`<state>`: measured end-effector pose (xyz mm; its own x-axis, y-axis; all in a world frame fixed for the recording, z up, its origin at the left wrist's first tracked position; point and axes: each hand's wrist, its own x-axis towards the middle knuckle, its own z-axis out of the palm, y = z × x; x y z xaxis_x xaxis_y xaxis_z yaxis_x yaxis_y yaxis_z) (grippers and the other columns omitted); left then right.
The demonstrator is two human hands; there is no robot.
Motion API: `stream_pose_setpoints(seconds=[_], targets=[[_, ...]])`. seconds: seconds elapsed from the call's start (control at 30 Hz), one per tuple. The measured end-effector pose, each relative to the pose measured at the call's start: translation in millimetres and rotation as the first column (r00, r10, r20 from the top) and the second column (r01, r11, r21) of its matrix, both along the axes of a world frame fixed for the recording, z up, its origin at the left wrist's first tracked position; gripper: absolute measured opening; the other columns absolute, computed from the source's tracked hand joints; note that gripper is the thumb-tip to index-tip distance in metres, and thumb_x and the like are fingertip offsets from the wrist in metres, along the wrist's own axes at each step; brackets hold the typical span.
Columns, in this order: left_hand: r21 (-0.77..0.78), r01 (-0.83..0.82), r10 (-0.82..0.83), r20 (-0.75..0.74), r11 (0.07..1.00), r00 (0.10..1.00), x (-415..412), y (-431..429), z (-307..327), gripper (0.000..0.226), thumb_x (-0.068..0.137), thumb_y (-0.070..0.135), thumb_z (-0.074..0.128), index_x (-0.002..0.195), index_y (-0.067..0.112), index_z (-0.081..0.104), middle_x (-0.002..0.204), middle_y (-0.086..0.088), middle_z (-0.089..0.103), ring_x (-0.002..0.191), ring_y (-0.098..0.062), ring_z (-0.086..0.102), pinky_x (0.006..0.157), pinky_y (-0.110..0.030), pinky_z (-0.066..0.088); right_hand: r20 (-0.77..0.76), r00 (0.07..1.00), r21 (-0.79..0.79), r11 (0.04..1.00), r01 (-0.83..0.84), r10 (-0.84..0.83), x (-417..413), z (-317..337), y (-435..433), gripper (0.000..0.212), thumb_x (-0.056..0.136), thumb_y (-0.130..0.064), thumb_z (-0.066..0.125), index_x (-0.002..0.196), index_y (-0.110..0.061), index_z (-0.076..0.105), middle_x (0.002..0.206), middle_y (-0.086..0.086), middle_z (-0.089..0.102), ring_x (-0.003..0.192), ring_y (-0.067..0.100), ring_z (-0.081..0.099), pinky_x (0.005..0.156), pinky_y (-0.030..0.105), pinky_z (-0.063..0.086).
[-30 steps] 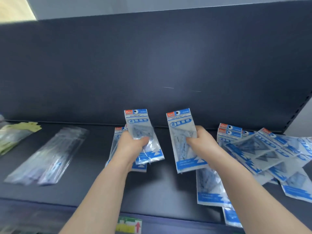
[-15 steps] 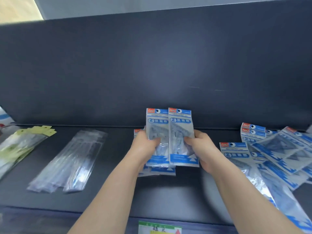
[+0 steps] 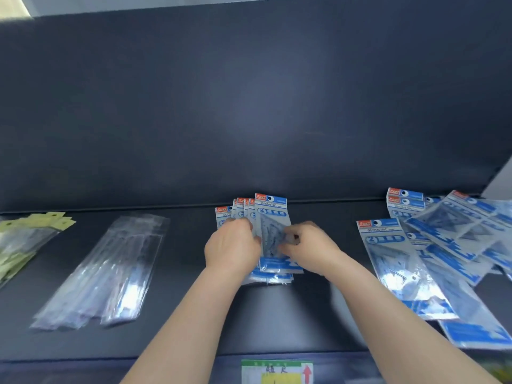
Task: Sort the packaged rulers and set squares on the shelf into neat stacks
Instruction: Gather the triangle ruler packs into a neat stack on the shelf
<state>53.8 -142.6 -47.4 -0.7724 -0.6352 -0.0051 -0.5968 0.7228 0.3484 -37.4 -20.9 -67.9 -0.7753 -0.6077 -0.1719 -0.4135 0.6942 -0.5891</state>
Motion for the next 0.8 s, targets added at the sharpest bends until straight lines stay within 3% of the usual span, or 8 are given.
stream_pose_setpoints(seconds=[0.07, 0.13, 0.2, 0.4, 0.53, 0.67, 0.8], targets=[[-0.018, 0.009, -0.01, -0.08, 1.0, 0.997, -2.6, 5.5, 2.6, 0.031, 0.094, 0.031, 0.053, 0.124, 0.023, 0.058, 0.126, -0.001, 0.056, 0.107, -0.028, 0.059, 0.077, -0.032, 0.044, -0.087, 0.996, 0.03, 0.999, 0.026, -0.023, -0.9, 2.9, 7.8, 0.005, 0.086, -0.03, 0.057, 0.086, -0.029, 0.062, 0.108, 0.005, 0.052, 0.103, 0.026, 0.052, 0.075, 0.032, 0.046], [0.02, 0.069, -0.066, -0.117, 0.997, 0.991, -11.8, 14.9, 3.6, 0.031, 0.094, 0.032, 0.053, 0.124, 0.025, 0.059, 0.123, 0.001, 0.06, 0.109, -0.024, 0.058, 0.079, -0.032, 0.044, -0.212, 0.976, 0.111, 0.991, 0.069, -0.044, -2.8, 4.7, 26.2, 0.033, 0.09, -0.032, 0.055, 0.123, -0.028, 0.059, 0.13, 0.003, 0.05, 0.123, 0.027, 0.044, 0.093, 0.038, 0.045], [0.072, 0.154, -0.146, -0.098, 0.985, 0.984, -25.0, 30.8, 2.8, 0.029, 0.093, 0.033, 0.055, 0.12, 0.025, 0.061, 0.116, 0.004, 0.065, 0.11, -0.022, 0.058, 0.083, -0.032, 0.046, -0.312, 0.945, 0.137, 0.98, 0.141, -0.092, -5.7, 8.0, 49.1, 0.042, 0.091, -0.033, 0.055, 0.133, -0.028, 0.052, 0.137, 0.0, 0.046, 0.127, 0.025, 0.04, 0.096, 0.038, 0.043], [0.146, 0.34, -0.343, -0.004, 0.929, 0.939, -71.3, 109.6, -6.3, 0.035, 0.089, 0.036, 0.059, 0.12, 0.02, 0.059, 0.116, 0.001, 0.065, 0.11, -0.024, 0.059, 0.087, -0.034, 0.048, -0.389, 0.892, 0.299, 0.884, 0.36, -0.232, -22.9, 14.4, 140.0, 0.048, 0.09, -0.042, 0.054, 0.134, -0.023, 0.047, 0.135, 0.004, 0.046, 0.126, 0.027, 0.042, 0.093, 0.037, 0.041], [0.25, 0.348, -0.358, -0.004, 0.904, 0.934, -94.2, 150.7, -10.2, 0.036, 0.084, 0.033, 0.061, 0.117, 0.02, 0.053, 0.112, -0.001, 0.064, 0.101, -0.025, 0.061, 0.08, -0.033, 0.05, -0.22, 0.91, 0.206, 0.895, 0.395, -0.351, -32.8, 9.6, 171.1, 0.062, 0.078, -0.046, 0.068, 0.127, -0.018, 0.043, 0.125, 0.005, 0.052, 0.116, 0.027, 0.051, 0.083, 0.036, 0.045], [0.287, 0.305, -0.312, -0.019, 0.908, 0.95, -104.8, 169.5, -13.8, 0.05, 0.079, 0.039, 0.064, 0.121, 0.02, 0.046, 0.115, -0.001, 0.06, 0.1, -0.023, 0.062, 0.079, -0.037, 0.053, -0.047, 0.94, 0.167, 0.925, 0.34, -0.337, -48.0, 5.8, 183.8, 0.049, 0.071, -0.042, 0.071, 0.109, -0.02, 0.049, 0.103, 0.001, 0.061, 0.098, 0.025, 0.06, 0.072, 0.032, 0.045], [0.303, 0.261, -0.263, -0.035, 0.917, 0.964, -106.2, 177.1, -17.0, 0.054, 0.078, 0.045, 0.065, 0.122, 0.019, 0.045, 0.118, 0.0, 0.06, 0.101, -0.023, 0.063, 0.082, -0.039, 0.054, -0.013, 0.948, 0.058, 0.946, 0.319, -0.319, -59.8, 1.0, 195.6, 0.033, 0.082, -0.034, 0.061, 0.114, -0.028, 0.059, 0.091, -0.005, 0.066, 0.095, 0.021, 0.062, 0.074, 0.031, 0.046]])
